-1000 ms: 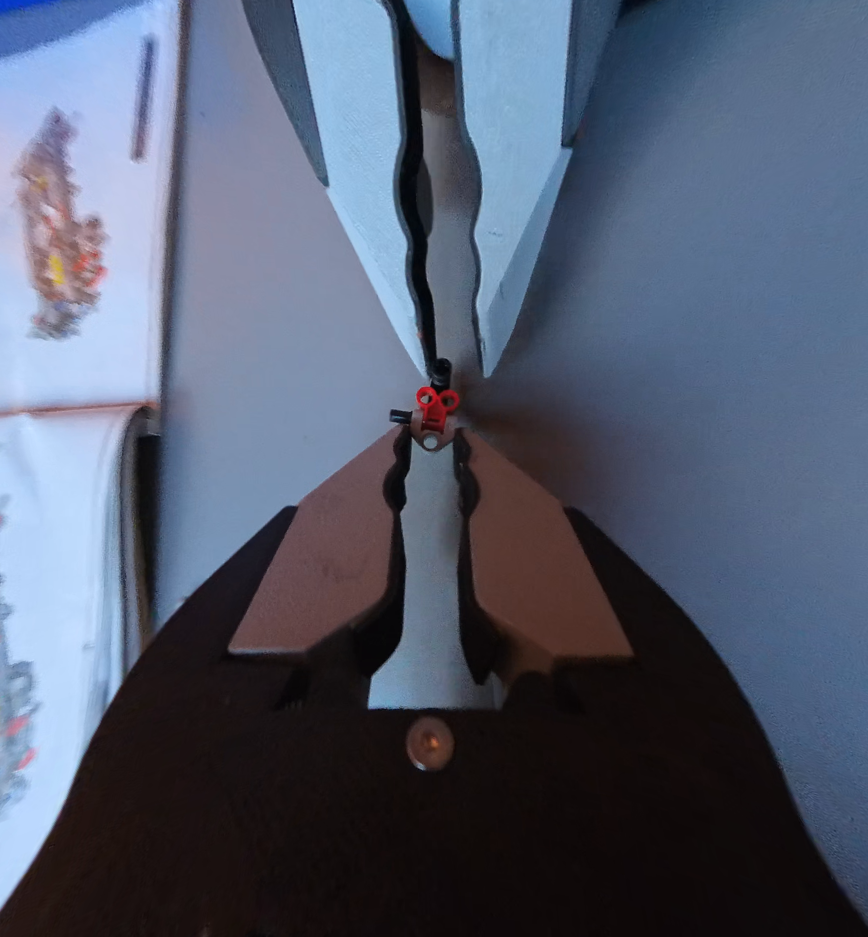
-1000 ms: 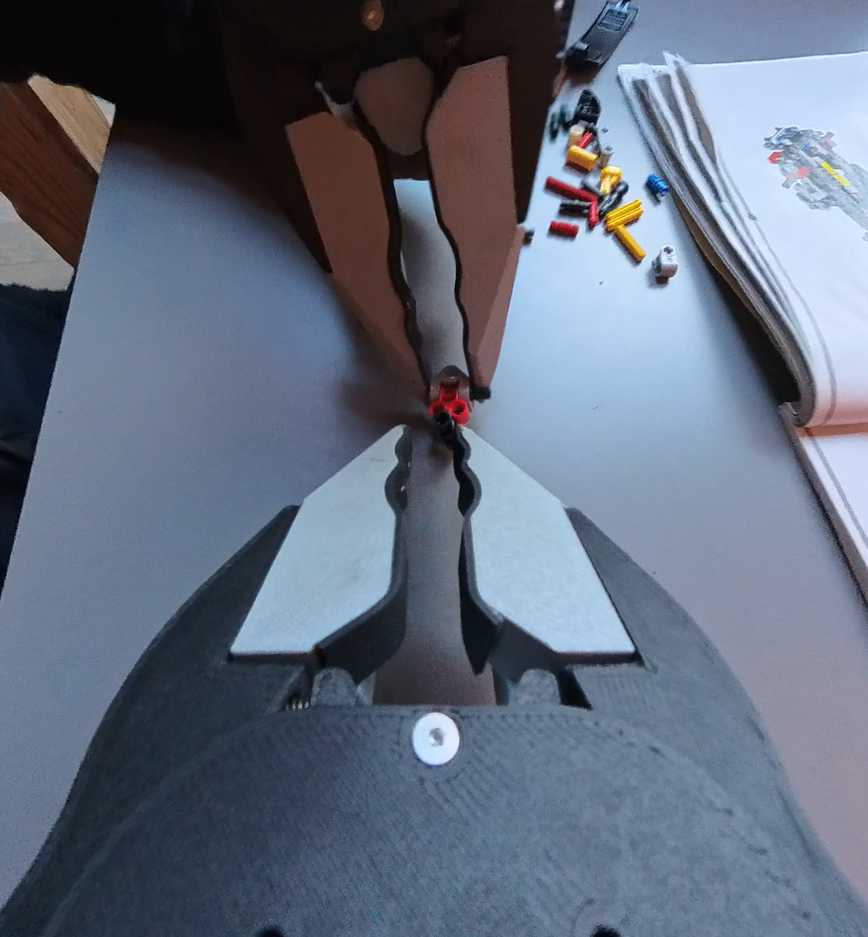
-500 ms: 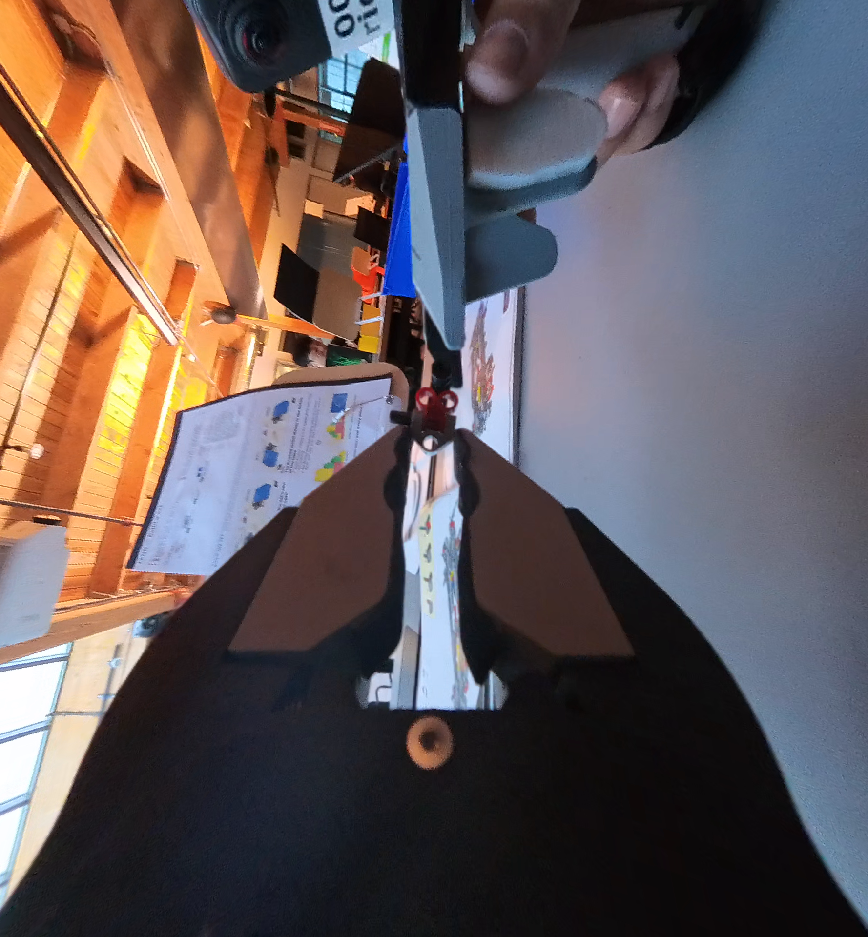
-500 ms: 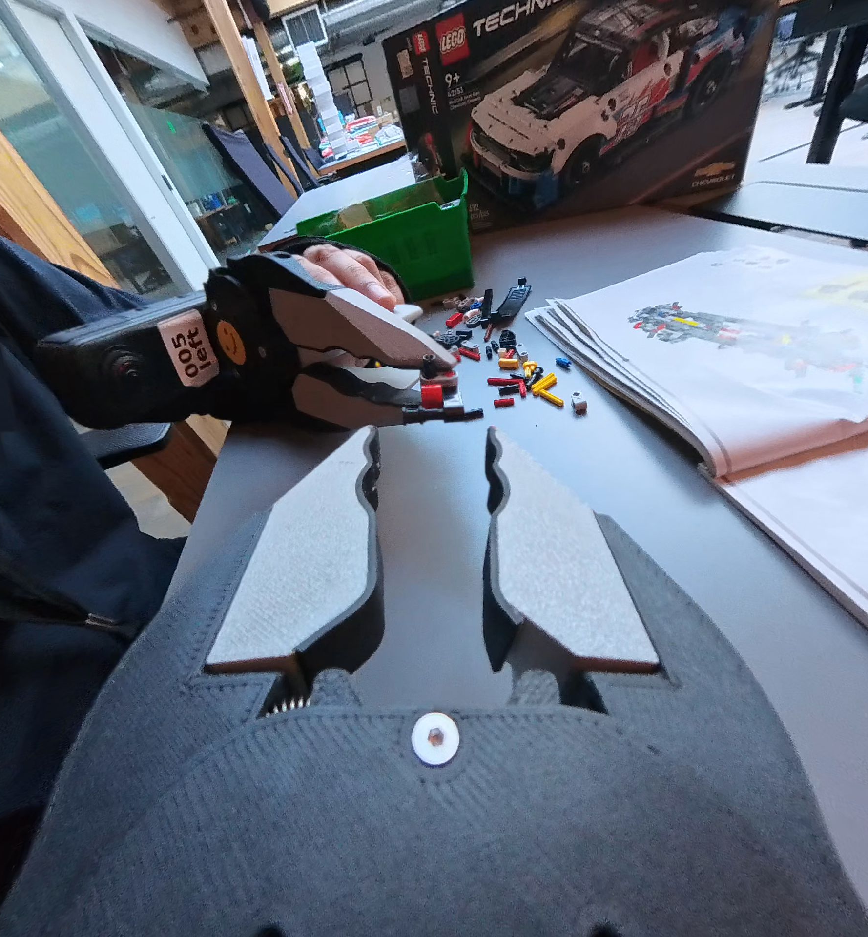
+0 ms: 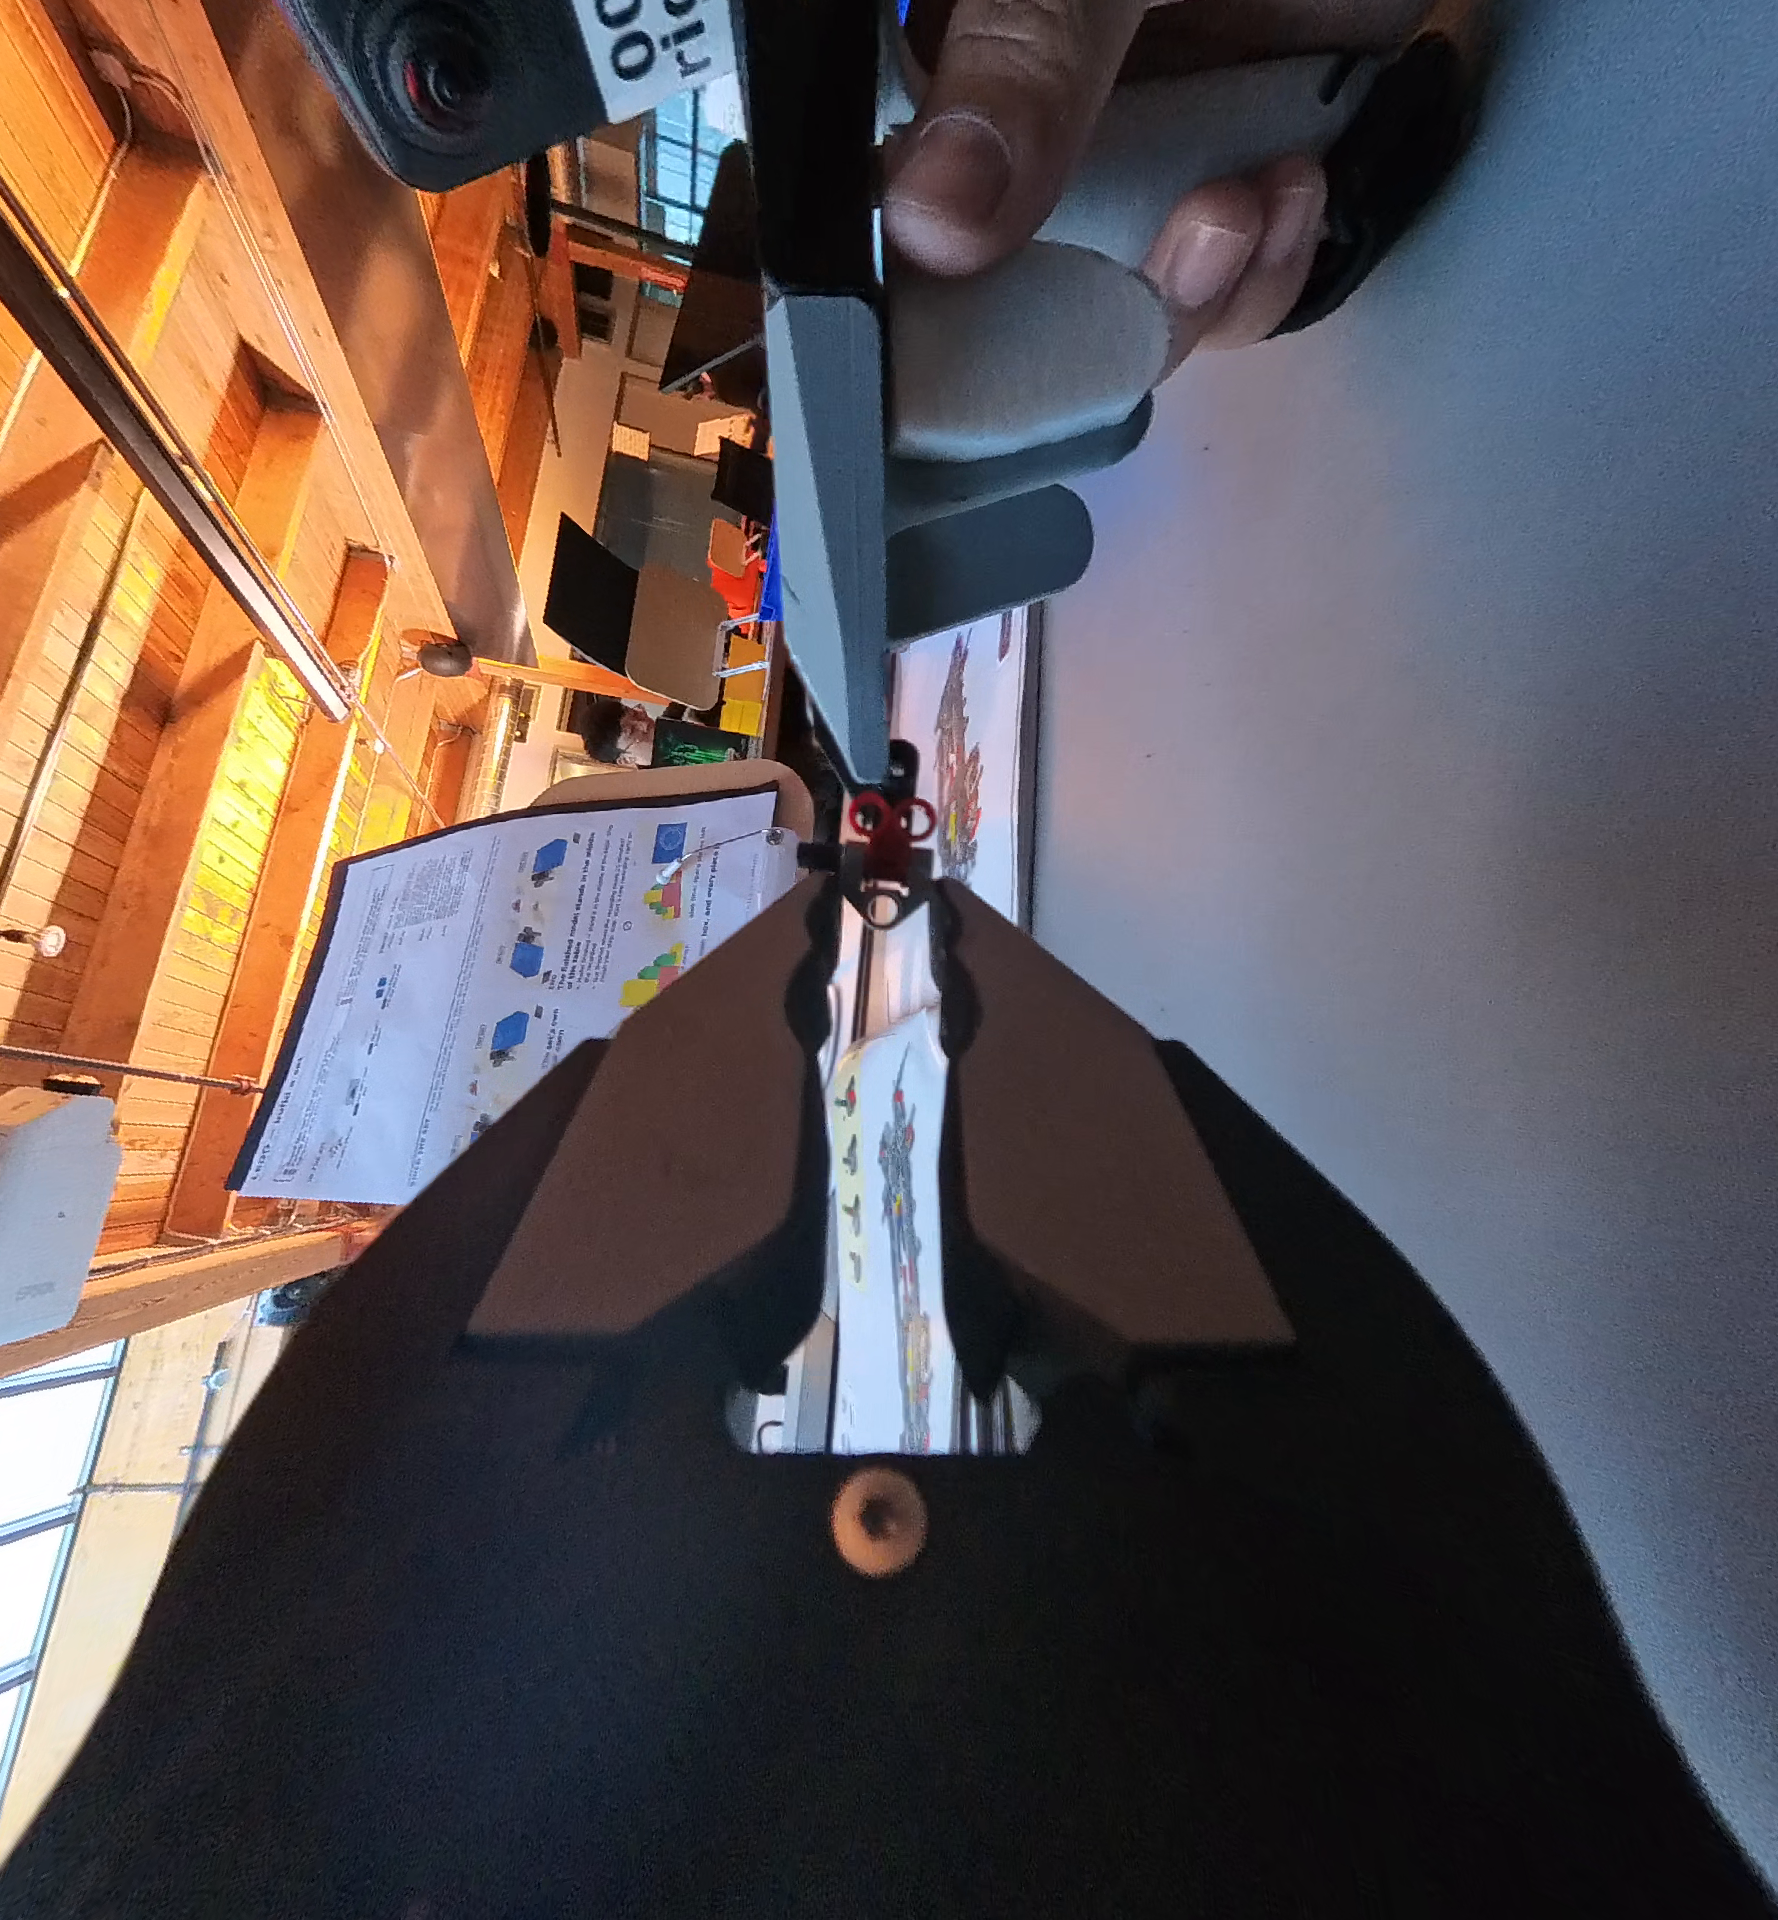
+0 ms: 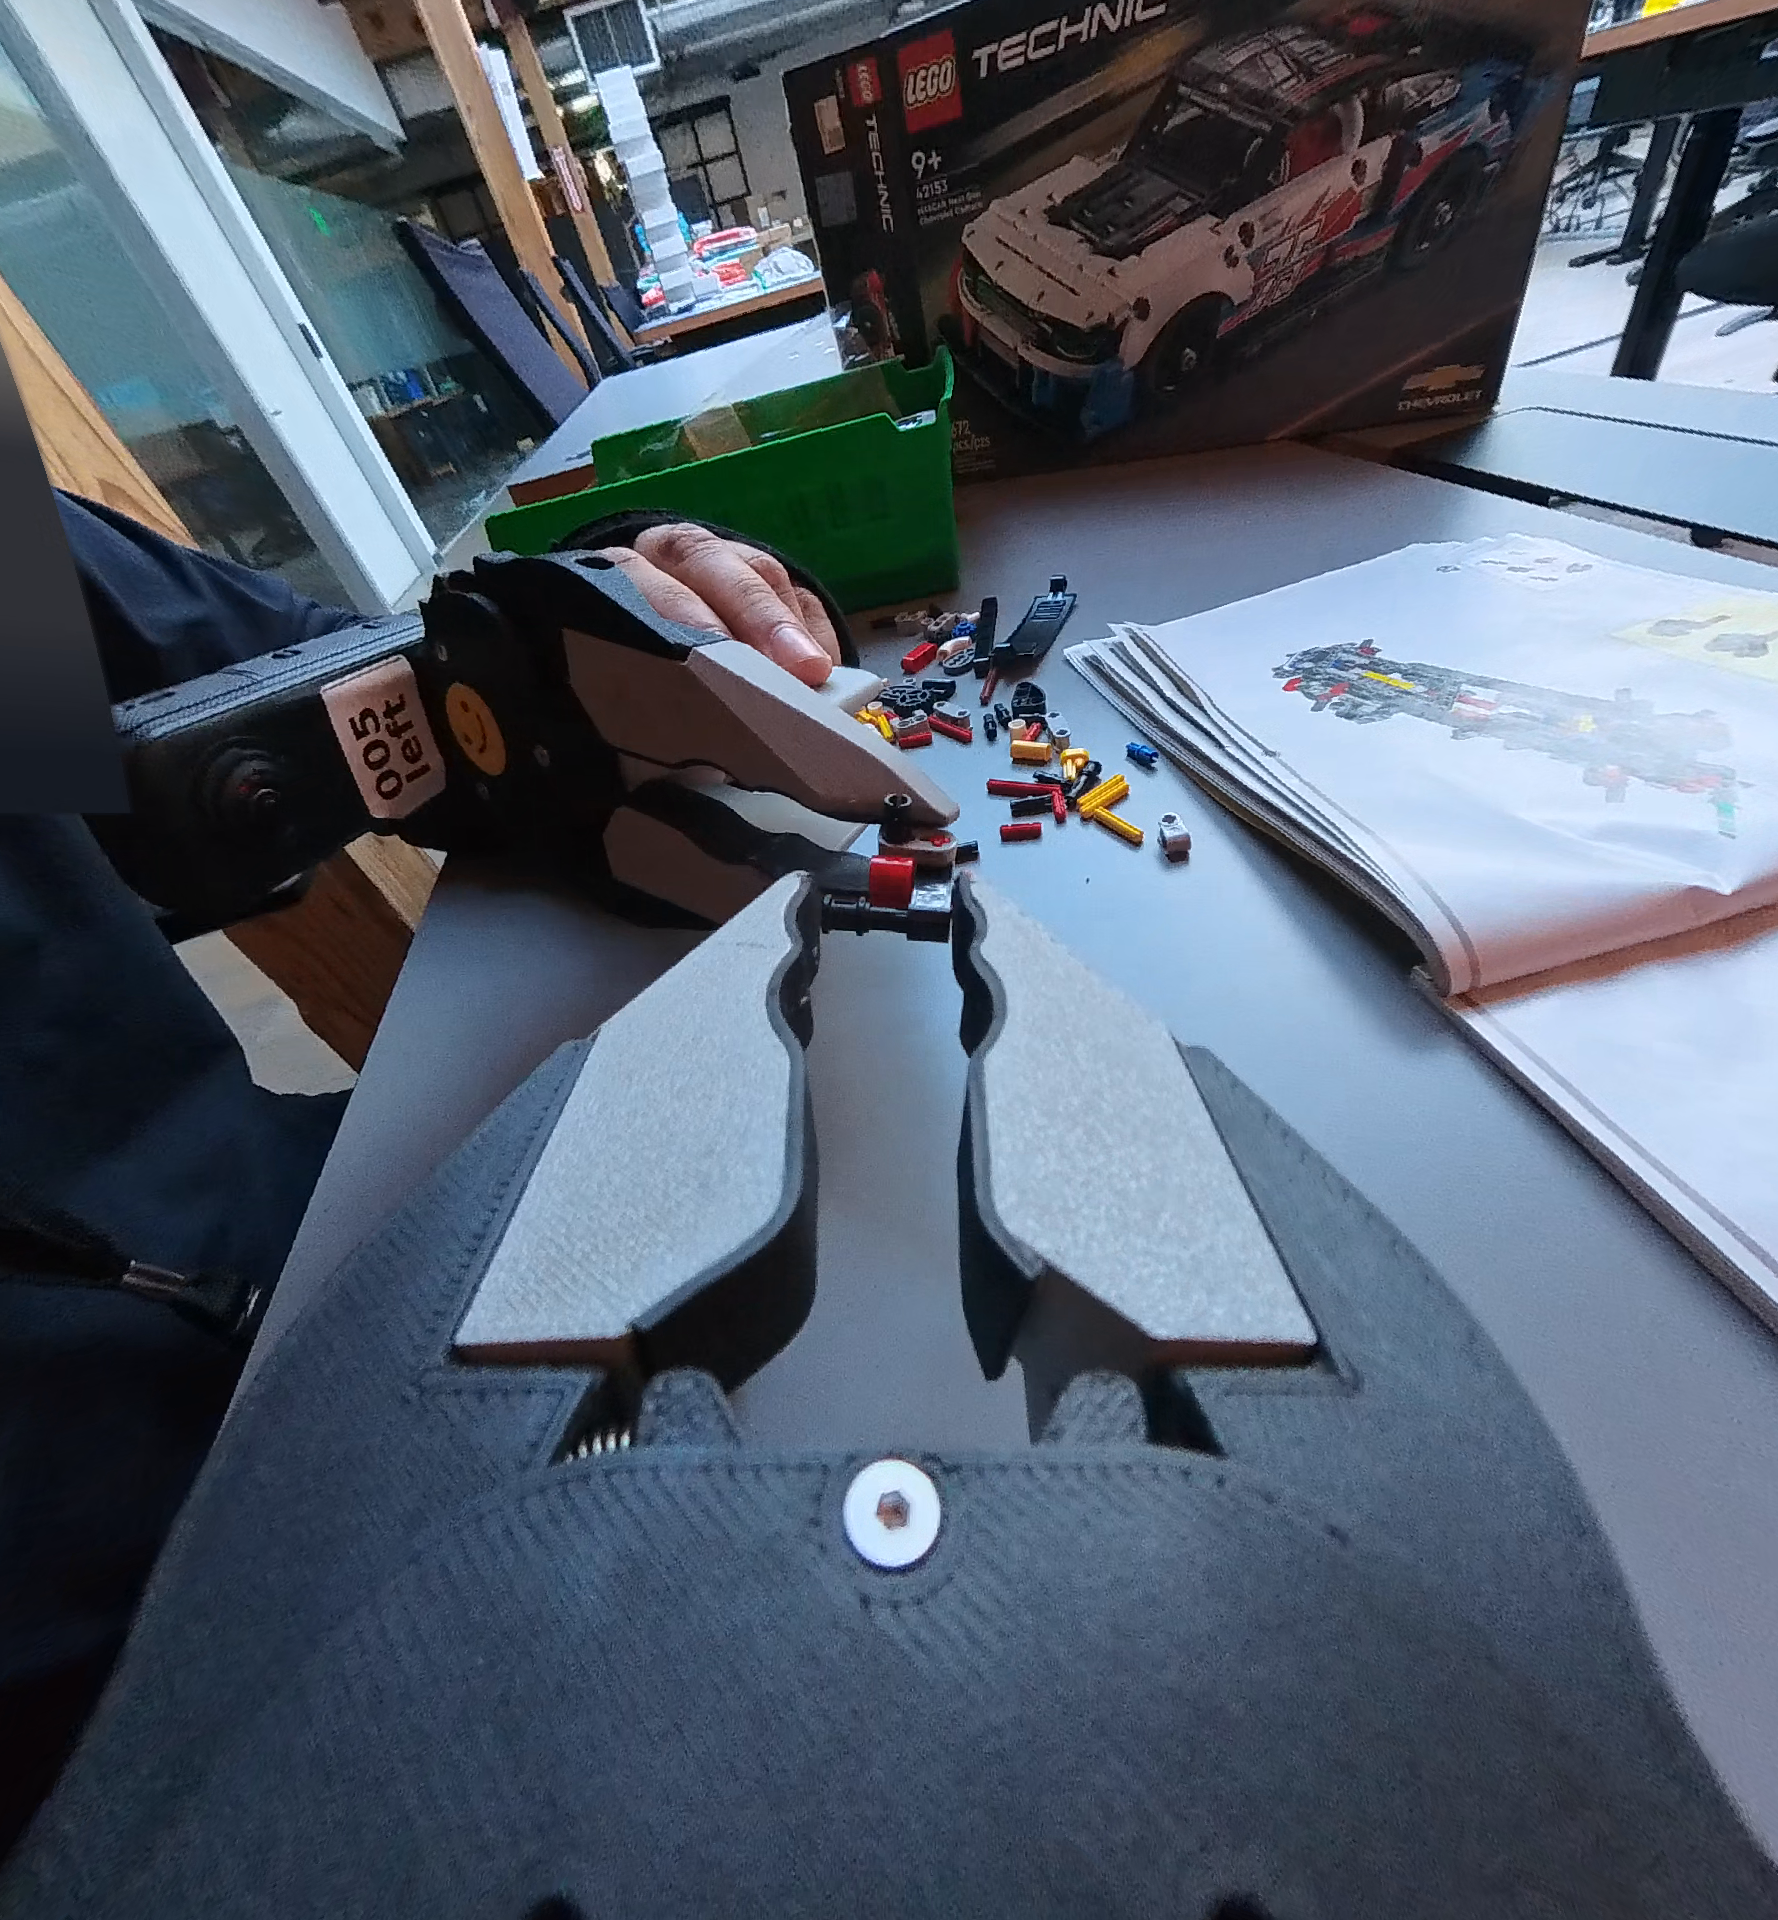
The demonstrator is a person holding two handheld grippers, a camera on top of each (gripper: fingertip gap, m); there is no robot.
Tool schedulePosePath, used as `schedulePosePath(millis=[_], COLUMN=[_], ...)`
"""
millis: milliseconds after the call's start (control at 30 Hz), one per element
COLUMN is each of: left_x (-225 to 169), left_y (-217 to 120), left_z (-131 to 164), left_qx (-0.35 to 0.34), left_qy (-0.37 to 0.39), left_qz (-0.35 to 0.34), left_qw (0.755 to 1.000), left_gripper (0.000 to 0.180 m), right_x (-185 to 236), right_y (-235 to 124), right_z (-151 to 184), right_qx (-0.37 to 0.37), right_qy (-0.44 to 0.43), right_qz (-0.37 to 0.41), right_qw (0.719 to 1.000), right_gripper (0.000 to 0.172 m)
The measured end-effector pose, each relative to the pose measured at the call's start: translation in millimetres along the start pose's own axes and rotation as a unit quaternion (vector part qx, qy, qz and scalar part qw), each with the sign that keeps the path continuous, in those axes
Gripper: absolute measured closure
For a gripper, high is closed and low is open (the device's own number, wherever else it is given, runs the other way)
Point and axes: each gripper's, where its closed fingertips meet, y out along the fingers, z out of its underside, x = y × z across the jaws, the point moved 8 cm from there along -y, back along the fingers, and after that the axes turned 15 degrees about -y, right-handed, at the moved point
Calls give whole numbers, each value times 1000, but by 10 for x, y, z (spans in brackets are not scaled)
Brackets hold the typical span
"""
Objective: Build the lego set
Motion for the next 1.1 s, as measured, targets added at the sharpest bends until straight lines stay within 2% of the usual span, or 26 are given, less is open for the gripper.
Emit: schedulePosePath(millis=[400,567,667,733,800,900,967,1100], left_x=[1,-10,14,31,55,117,177,240], left_y=[21,39,52,48,25,-29,-56,-75], left_z=[37,51,50,52,64,100,130,190], left_qx=[3,6,6,5,5,9,12,21], left_qy=[-27,-42,-52,-55,-59,-67,-76,-93], left_qz=[28,42,38,36,32,21,12,9], left_qw=[999,998,998,998,998,998,997,995], left_gripper=[167,167,166,167,166,167,166,167], right_x=[-30,-132,-332,-476,-594,-709,-706,-660], right_y=[11,-87,-84,9,153,311,349,306], right_z=[17,-10,-26,-92,-148,-177,-153,-23], right_qx=[6,2,47,75,94,66,44,49], right_qy=[12,-8,-31,-17,-2,31,49,49], right_qz=[0,61,153,192,197,195,182,188], right_qw=[1000,998,987,978,976,978,981,980], right_gripper=[151,151,167,166,166,163,159,157])
